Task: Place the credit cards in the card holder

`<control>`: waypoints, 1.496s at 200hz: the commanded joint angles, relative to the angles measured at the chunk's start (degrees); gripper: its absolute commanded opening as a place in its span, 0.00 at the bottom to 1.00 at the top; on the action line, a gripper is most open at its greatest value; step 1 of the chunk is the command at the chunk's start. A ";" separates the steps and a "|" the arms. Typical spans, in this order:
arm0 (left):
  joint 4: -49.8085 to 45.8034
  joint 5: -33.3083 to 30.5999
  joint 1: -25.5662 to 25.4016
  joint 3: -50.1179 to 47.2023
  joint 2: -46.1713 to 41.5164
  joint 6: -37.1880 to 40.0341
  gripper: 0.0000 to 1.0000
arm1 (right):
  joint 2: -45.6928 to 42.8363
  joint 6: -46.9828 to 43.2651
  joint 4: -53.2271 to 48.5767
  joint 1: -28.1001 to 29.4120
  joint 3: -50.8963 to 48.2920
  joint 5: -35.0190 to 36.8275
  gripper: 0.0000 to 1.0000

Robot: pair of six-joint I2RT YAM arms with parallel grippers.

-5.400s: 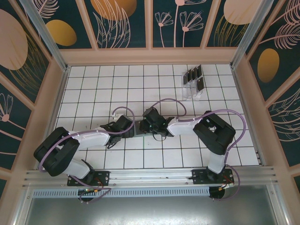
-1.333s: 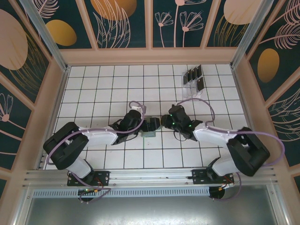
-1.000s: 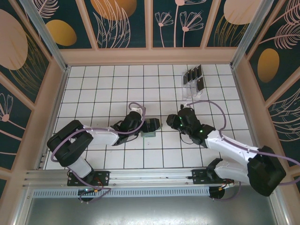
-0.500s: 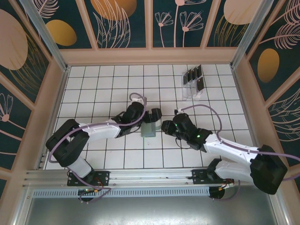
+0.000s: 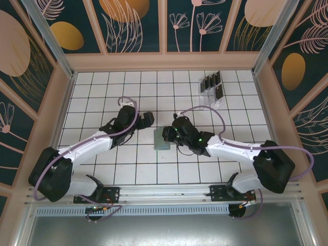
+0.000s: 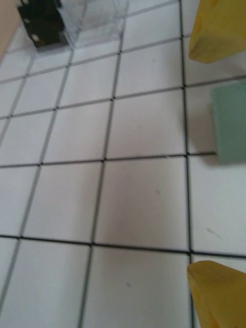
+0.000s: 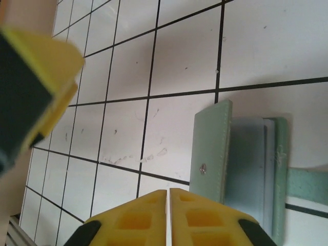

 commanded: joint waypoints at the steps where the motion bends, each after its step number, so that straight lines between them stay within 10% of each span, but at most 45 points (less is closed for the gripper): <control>1: -6.13 -0.56 0.23 -3.67 -3.32 1.75 0.98 | 3.96 -2.67 0.64 -0.69 2.88 -0.74 0.04; 104: -6.59 8.89 -1.49 -8.58 -4.45 4.59 0.98 | 13.88 -4.20 5.54 -4.23 1.31 -3.29 0.00; 299: 2.97 5.08 -10.57 -9.28 4.60 3.01 0.99 | 17.35 -3.20 7.97 -4.94 -0.37 -4.94 0.00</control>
